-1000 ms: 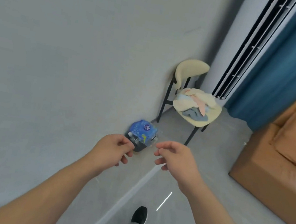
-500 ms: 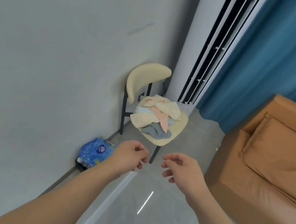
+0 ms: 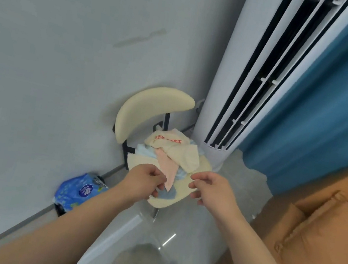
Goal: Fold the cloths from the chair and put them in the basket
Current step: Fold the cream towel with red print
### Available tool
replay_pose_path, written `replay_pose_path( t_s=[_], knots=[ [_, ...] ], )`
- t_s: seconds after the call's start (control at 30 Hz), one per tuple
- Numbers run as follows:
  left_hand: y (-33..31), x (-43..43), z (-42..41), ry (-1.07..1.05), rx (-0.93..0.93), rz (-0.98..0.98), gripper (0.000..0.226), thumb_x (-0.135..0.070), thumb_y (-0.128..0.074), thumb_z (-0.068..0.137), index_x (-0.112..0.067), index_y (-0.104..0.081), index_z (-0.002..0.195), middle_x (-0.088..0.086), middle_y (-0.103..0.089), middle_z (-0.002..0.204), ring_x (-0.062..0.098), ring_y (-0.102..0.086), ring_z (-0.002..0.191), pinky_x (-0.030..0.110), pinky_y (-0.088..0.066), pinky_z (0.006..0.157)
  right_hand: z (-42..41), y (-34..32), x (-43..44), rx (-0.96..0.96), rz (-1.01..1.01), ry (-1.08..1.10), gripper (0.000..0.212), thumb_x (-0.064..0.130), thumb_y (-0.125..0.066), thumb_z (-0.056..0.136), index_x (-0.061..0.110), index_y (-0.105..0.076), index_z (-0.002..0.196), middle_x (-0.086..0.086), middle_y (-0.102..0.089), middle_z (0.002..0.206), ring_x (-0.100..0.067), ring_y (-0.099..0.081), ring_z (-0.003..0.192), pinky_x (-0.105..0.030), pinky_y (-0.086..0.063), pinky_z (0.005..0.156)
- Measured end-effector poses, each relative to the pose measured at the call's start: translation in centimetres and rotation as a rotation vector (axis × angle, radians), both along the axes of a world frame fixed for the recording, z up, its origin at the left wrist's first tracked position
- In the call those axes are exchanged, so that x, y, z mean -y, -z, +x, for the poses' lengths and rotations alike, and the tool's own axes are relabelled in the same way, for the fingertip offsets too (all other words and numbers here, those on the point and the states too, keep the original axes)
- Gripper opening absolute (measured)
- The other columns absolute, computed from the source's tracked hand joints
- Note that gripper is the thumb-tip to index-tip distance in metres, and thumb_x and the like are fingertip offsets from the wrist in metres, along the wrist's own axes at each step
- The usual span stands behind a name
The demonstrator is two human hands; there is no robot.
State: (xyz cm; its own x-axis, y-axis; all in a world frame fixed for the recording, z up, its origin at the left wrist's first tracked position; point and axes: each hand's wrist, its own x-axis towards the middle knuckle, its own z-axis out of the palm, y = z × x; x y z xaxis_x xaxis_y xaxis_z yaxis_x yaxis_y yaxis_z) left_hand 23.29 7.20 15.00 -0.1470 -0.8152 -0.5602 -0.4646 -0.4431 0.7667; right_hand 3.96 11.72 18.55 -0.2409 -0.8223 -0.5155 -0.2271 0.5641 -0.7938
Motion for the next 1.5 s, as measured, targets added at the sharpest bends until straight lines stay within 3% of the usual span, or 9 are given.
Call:
replay_pose_path(
  t_s=[0.27,0.5,0.7,0.87,1.07,1.23,1.4,1.5],
  knots=[
    [3.0,11.1,-7.0,-0.157,0.039,0.063,0.015,-0.023,-0.060,0.098,-0.012,-0.070,0.097,0.000,-0.077,0.086,0.013,-0.068,0.067,0.027,-0.051,0.060,-8.5,2.4,14.3,-0.070,0.072,-0.201,0.021,0.010,-0.054,0.097,0.022,-0.070,0.102,0.002,-0.076,0.093,-0.016,-0.074,0.075,-0.026,-0.053,0.063],
    [4.8,17.9,-11.0,-0.304,0.022,0.092,0.014,-0.023,-0.061,0.097,-0.012,-0.069,0.094,0.000,-0.076,0.084,0.014,-0.067,0.064,0.031,-0.052,0.062,-14.1,3.1,23.5,-0.153,0.114,-0.365,0.023,0.007,-0.051,0.096,0.020,-0.070,0.100,0.000,-0.075,0.093,-0.013,-0.071,0.069,-0.025,-0.052,0.061],
    [5.5,19.7,-14.0,-0.471,0.084,0.129,0.014,-0.022,-0.060,0.097,-0.011,-0.069,0.095,0.001,-0.076,0.086,0.015,-0.068,0.068,0.032,-0.054,0.066,-17.0,6.1,31.1,-0.178,0.134,-0.597,0.020,0.008,-0.053,0.096,0.020,-0.069,0.099,0.001,-0.074,0.094,-0.010,-0.069,0.065,-0.022,-0.051,0.056],
    [5.2,18.4,-18.7,-0.739,0.118,0.138,0.015,-0.020,-0.063,0.094,-0.008,-0.071,0.094,0.000,-0.076,0.080,0.014,-0.068,0.063,0.027,-0.049,0.056,-19.3,9.4,35.3,-0.189,0.172,-0.847,0.017,0.003,-0.056,0.095,0.011,-0.069,0.103,-0.009,-0.073,0.098,-0.013,-0.062,0.064,-0.014,-0.044,0.047],
    [7.7,17.5,-24.9,-0.985,0.052,0.171,0.015,-0.018,-0.062,0.095,-0.004,-0.068,0.095,0.002,-0.075,0.081,0.015,-0.064,0.059,0.027,-0.048,0.054,-21.2,14.4,37.5,-0.256,0.213,-1.067,0.021,0.008,-0.057,0.091,0.025,-0.068,0.086,-0.004,-0.072,0.097,-0.023,-0.068,0.084,-0.030,-0.048,0.064],
    [14.3,17.3,-27.7,-1.022,0.045,0.162,0.013,-0.026,-0.058,0.095,-0.015,-0.064,0.093,-0.002,-0.075,0.083,0.014,-0.067,0.061,0.029,-0.049,0.060,-21.9,21.9,38.1,-0.306,0.194,-1.052,0.021,0.011,-0.058,0.092,0.030,-0.064,0.083,0.000,-0.071,0.101,-0.029,-0.069,0.103,-0.035,-0.050,0.076],
    [26.7,18.2,-28.0,-0.986,0.144,0.080,0.012,-0.030,-0.056,0.096,-0.019,-0.060,0.095,-0.004,-0.074,0.088,0.014,-0.069,0.066,0.029,-0.051,0.062,-21.7,34.5,39.5,-0.338,0.118,-0.962,0.014,0.007,-0.056,0.087,0.015,-0.066,0.083,-0.013,-0.070,0.084,-0.039,-0.069,0.091,-0.037,-0.050,0.068],
    [33.9,18.4,-28.7,-1.007,0.148,-0.012,0.011,-0.030,-0.056,0.095,-0.020,-0.061,0.095,-0.005,-0.073,0.088,0.012,-0.070,0.064,0.034,-0.054,0.065,-21.4,41.2,40.3,-0.381,0.033,-0.919,0.012,0.011,-0.057,0.090,0.010,-0.066,0.082,-0.010,-0.065,0.079,-0.032,-0.065,0.075,-0.030,-0.045,0.061]
  ],
)
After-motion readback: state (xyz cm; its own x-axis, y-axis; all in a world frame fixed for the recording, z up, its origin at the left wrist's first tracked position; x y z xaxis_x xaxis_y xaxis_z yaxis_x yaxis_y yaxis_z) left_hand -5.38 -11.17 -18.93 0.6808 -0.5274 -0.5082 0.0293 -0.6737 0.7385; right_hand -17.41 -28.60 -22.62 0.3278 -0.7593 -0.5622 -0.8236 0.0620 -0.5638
